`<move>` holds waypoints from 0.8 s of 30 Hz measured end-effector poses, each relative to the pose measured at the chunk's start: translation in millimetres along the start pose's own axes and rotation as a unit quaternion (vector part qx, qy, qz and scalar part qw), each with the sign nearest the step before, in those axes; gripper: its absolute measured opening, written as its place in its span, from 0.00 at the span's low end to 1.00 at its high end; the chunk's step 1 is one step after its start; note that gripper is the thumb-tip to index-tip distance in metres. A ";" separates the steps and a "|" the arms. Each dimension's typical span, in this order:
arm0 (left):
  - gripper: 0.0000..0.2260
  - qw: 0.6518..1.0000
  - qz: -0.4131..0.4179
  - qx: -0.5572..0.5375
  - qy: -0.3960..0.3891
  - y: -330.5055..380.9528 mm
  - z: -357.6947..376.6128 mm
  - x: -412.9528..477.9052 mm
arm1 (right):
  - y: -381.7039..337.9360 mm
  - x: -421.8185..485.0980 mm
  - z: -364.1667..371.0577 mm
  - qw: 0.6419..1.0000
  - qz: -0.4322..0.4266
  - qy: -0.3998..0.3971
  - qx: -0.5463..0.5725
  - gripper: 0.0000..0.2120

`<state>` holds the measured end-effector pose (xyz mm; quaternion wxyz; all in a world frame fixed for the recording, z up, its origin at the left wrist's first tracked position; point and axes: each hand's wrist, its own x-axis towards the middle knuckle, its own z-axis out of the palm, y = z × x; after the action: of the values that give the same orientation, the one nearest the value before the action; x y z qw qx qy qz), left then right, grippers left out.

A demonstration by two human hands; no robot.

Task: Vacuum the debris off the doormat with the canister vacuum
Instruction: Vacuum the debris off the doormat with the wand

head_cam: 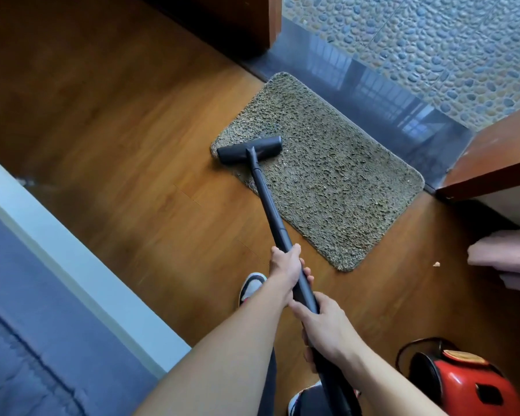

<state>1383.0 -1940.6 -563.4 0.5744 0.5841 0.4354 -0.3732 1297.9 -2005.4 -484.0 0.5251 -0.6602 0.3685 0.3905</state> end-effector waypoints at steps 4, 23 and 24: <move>0.10 1.000 -0.020 0.002 -0.001 -58.1 15.7 -23.0 | 54.4 -27.2 -13.4 0.998 -0.003 0.021 -0.062 0.09; 0.09 0.998 0.013 0.053 0.014 -5.9 7.1 6.7 | 13.2 2.3 -1.2 1.000 -0.014 0.012 -0.005 0.09; 0.08 0.998 0.012 0.054 0.011 -3.0 7.7 9.3 | 10.0 3.7 -2.2 1.000 -0.012 0.009 0.000 0.09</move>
<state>1383.8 -1947.6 -573.6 0.5415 0.6240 0.4135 -0.3827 1290.7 -2009.7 -491.1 0.5267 -0.6682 0.3648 0.3782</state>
